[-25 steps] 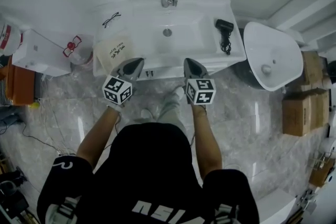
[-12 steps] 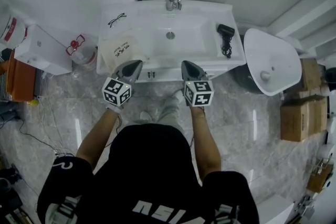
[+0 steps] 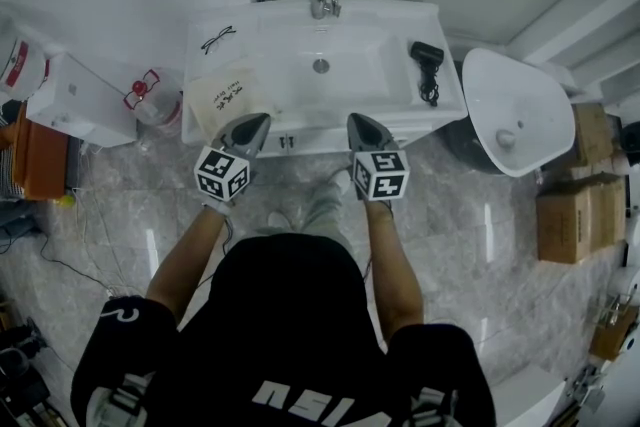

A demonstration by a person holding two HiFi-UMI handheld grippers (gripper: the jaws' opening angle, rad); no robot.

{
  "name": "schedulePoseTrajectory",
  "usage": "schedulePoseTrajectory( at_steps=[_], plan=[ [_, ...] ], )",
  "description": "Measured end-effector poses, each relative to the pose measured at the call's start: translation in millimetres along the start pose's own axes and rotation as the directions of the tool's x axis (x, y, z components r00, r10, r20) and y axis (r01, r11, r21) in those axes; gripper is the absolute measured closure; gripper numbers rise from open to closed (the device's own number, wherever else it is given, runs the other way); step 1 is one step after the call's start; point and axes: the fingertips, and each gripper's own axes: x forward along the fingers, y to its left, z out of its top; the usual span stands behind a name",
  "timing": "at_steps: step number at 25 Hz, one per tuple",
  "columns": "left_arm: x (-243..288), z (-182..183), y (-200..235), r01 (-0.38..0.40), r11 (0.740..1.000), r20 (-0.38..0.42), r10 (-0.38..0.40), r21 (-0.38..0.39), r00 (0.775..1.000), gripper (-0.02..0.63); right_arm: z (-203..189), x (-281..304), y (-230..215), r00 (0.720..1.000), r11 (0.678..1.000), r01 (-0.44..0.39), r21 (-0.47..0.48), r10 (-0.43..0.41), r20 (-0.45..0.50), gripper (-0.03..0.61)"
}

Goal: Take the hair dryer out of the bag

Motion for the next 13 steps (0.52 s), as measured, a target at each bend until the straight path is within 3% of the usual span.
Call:
schedulePoseTrajectory(
  at_steps=[13],
  plan=[
    [3.8,3.3,-0.2,0.015,1.0,-0.003,-0.015,0.009,1.0,0.615,-0.4,-1.4,-3.0,1.0,1.0,0.003,0.013,-0.003,0.006,0.583]
  ],
)
